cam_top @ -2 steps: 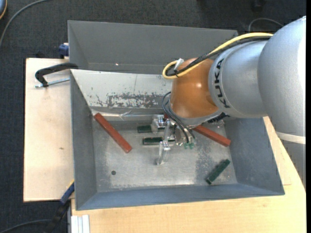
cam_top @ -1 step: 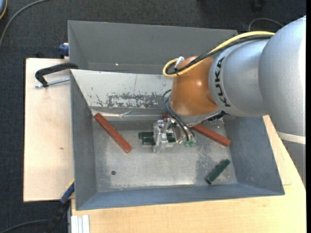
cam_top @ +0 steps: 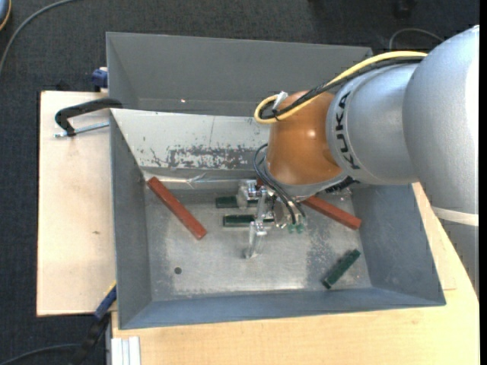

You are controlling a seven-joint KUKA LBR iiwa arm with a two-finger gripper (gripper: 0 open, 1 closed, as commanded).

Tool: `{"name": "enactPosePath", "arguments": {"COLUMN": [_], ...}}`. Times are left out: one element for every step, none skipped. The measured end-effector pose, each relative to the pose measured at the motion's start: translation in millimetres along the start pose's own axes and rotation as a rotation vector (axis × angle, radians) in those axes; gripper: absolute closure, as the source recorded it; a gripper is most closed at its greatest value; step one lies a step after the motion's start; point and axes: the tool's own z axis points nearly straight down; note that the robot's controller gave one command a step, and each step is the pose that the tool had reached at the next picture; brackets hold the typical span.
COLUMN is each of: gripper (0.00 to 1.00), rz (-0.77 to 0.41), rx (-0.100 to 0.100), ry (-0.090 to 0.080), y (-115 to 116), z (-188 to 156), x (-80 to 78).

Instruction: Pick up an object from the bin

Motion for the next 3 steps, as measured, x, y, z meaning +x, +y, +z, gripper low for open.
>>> {"name": "enactPosePath", "arguments": {"gripper": [1.00, 1.00, 0.00], "rz": [0.001, -0.076, -0.075], "rx": [-0.001, 0.000, 0.001], "ry": [-0.011, -0.007, -0.002], "y": [0, 18, 18], "z": [-4, -41, -39], "x": [-3.5, -28.2, -26.5]}}
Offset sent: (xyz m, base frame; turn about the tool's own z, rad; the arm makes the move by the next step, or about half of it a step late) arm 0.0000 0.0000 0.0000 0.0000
